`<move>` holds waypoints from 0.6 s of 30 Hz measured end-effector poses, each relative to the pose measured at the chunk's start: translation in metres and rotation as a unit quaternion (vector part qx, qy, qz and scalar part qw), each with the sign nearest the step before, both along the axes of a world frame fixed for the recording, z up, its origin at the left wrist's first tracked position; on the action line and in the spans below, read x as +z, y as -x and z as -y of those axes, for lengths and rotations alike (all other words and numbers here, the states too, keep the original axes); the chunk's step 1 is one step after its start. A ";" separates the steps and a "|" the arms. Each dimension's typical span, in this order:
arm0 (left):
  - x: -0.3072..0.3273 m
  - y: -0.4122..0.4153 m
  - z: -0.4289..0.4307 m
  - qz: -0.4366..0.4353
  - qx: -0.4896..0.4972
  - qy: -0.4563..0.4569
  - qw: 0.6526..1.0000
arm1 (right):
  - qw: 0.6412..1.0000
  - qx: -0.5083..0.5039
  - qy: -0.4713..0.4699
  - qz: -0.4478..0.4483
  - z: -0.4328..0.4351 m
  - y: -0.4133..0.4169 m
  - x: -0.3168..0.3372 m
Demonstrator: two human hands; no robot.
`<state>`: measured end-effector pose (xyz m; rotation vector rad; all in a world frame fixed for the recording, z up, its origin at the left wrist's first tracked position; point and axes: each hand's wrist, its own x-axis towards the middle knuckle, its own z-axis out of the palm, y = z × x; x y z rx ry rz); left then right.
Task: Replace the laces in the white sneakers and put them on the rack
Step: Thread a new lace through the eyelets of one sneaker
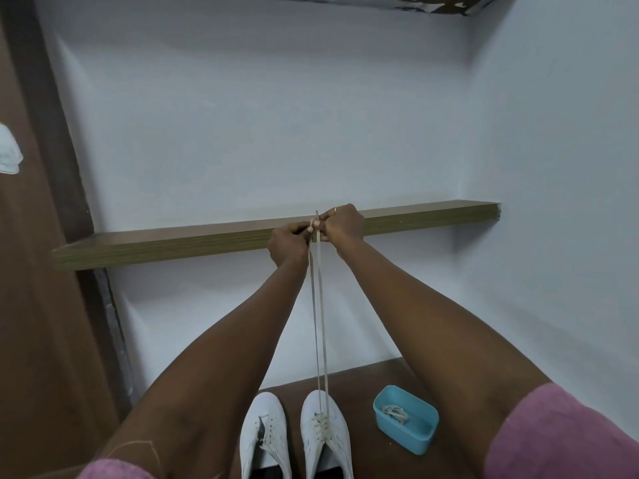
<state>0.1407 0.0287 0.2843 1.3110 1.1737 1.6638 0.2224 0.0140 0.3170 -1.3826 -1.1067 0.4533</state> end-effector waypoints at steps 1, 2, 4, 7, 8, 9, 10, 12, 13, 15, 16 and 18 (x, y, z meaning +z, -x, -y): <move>-0.001 0.001 -0.001 0.003 -0.002 0.001 1.000 | 1.000 0.005 0.001 -0.008 -0.001 0.001 0.000; -0.001 0.002 -0.002 0.004 -0.003 0.002 1.000 | 1.000 0.011 0.000 -0.018 0.000 0.001 0.000; -0.003 0.004 -0.004 0.004 -0.006 0.004 1.000 | 0.999 0.029 0.000 -0.040 0.003 0.002 0.000; -0.005 0.005 -0.004 0.014 -0.023 0.000 1.000 | 0.996 0.054 -0.006 -0.073 0.010 0.003 0.000; -0.005 0.006 -0.002 0.020 -0.031 -0.003 0.999 | 0.995 0.059 -0.010 -0.080 0.010 0.002 0.000; -0.006 0.006 0.000 0.026 -0.036 -0.004 0.999 | 0.995 0.063 -0.013 -0.081 0.011 0.002 -0.001; -0.007 0.006 0.002 0.031 -0.037 -0.003 0.999 | 0.995 0.066 -0.014 -0.079 0.012 0.002 -0.002; -0.008 0.006 0.006 0.038 -0.035 0.005 0.999 | 0.996 0.067 -0.014 -0.063 0.012 0.002 -0.005; -0.008 0.005 0.008 0.041 -0.037 0.013 0.998 | 0.997 0.063 -0.013 -0.053 0.011 0.002 -0.006; -0.008 0.006 0.010 0.046 -0.045 0.030 0.997 | 0.998 0.055 -0.015 -0.039 0.012 0.002 -0.007; -0.007 0.006 0.011 0.044 -0.046 0.037 0.997 | 0.998 0.056 -0.016 -0.037 0.012 0.002 -0.008; -0.007 0.006 0.012 0.023 -0.035 0.039 0.998 | 0.995 0.082 -0.024 -0.047 0.014 0.003 -0.012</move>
